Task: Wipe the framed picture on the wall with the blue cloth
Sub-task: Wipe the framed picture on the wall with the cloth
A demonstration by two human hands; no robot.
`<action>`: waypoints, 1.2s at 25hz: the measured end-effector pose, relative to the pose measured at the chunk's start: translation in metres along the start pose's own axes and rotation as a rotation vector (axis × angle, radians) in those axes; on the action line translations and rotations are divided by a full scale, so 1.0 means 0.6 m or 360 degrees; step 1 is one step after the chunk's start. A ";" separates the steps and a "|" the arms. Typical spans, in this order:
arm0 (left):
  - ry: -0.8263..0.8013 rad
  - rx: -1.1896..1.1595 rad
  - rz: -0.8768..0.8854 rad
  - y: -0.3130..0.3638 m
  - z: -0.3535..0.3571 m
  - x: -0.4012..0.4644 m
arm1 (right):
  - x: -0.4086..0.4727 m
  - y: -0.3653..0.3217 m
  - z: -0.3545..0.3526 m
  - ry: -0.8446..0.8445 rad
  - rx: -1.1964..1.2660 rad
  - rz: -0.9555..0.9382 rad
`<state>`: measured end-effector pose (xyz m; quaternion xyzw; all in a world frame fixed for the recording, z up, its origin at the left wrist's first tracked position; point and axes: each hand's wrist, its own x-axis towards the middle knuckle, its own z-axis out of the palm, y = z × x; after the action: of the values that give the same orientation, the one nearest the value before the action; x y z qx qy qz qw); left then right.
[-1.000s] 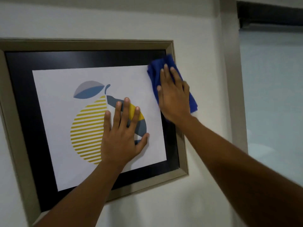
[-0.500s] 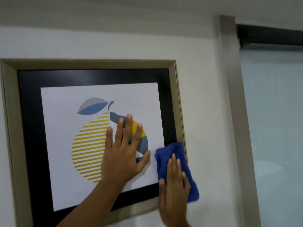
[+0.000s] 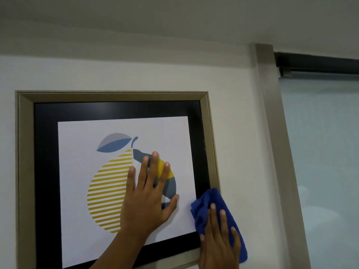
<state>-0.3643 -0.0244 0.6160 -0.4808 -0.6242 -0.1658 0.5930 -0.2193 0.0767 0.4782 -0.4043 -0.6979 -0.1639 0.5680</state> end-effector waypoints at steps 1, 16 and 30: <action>0.0004 -0.0003 0.0003 0.000 0.001 0.000 | 0.012 -0.002 -0.006 0.0035 0.0016 -0.0015; 0.0065 -0.0018 0.0013 -0.001 0.005 -0.003 | 0.250 -0.085 -0.122 0.0201 0.0272 0.0080; 0.0112 -0.0067 0.0005 0.002 0.007 -0.007 | -0.077 -0.064 -0.066 -0.0493 0.1078 0.0115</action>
<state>-0.3666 -0.0226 0.6109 -0.4880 -0.5987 -0.1947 0.6046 -0.2208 0.0081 0.4560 -0.2380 -0.7755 0.1594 0.5627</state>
